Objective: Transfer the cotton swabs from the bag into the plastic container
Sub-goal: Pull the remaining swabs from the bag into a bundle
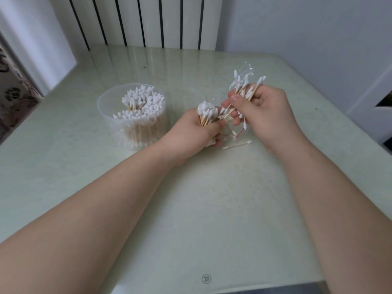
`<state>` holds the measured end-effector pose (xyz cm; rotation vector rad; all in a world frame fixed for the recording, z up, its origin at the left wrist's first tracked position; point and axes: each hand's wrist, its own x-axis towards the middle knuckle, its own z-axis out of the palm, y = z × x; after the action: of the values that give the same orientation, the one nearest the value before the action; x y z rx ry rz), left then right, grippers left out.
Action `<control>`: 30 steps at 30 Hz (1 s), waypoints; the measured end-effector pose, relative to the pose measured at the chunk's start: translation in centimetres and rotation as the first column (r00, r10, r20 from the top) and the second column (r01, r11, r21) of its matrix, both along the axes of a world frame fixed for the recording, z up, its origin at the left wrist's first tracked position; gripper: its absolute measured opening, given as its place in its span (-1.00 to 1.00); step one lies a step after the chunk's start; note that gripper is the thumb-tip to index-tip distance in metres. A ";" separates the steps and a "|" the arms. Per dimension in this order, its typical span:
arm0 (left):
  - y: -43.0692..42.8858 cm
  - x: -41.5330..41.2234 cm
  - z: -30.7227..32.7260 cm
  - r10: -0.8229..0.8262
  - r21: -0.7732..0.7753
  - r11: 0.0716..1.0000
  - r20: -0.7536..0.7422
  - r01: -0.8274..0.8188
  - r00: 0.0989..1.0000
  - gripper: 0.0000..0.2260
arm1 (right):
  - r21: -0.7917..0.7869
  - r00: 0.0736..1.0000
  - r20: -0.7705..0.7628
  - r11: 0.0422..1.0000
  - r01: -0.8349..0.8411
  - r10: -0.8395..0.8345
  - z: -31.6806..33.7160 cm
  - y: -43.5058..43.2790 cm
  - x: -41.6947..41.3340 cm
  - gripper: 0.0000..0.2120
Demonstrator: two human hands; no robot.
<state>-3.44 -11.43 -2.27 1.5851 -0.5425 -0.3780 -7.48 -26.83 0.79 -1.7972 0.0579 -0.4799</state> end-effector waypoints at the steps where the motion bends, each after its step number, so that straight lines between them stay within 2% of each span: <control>1: 0.0 -0.1 0.1 0.003 0.012 1.000 0.008 -0.003 1.000 -0.87 | -0.023 1.000 -0.006 0.999 -0.026 0.026 0.0 0.0 0.0 -0.93; 6: 0.2 -0.3 0.4 -0.008 0.038 0.999 0.033 0.007 0.999 -0.81 | -0.025 0.995 -0.006 0.995 -0.097 0.097 0.1 0.0 -0.2 -0.97; 12: 0.1 0.3 0.0 0.109 0.057 0.993 -0.017 -0.107 0.994 -0.76 | 0.197 0.995 0.099 0.979 -0.050 0.030 0.3 -0.2 0.2 -0.96; 15: 0.0 0.3 0.0 0.164 -0.035 0.985 -0.145 -0.171 0.976 -0.76 | 0.286 0.995 0.099 0.958 -0.037 0.009 0.3 -0.4 0.3 -0.95; 17: -0.1 0.2 0.1 0.178 -0.126 0.970 -0.221 -0.209 0.959 -0.80 | 0.162 1.000 0.014 0.987 -0.020 0.018 0.1 -0.3 0.3 -0.94; 21: -0.2 0.0 0.5 0.225 -0.137 0.960 -0.151 -0.245 0.963 -0.78 | -0.075 0.983 -0.110 0.985 -0.152 0.144 -0.8 0.6 0.0 -0.84; 26: 0.1 0.1 0.3 0.158 -0.151 0.973 -0.102 -0.172 0.982 -0.84 | -0.161 0.972 -0.132 0.963 -0.216 0.196 -0.9 0.9 -0.2 -0.68; 30: 0.0 0.0 0.3 0.177 -0.193 0.961 -0.131 -0.200 0.975 -0.85 | -0.154 0.974 -0.132 0.967 -0.205 0.186 -0.7 0.5 -0.3 -0.75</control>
<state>-3.48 -11.40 -1.97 1.3930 -0.3279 -0.2563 -7.75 -26.37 0.09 -1.9706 -0.0809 -0.2431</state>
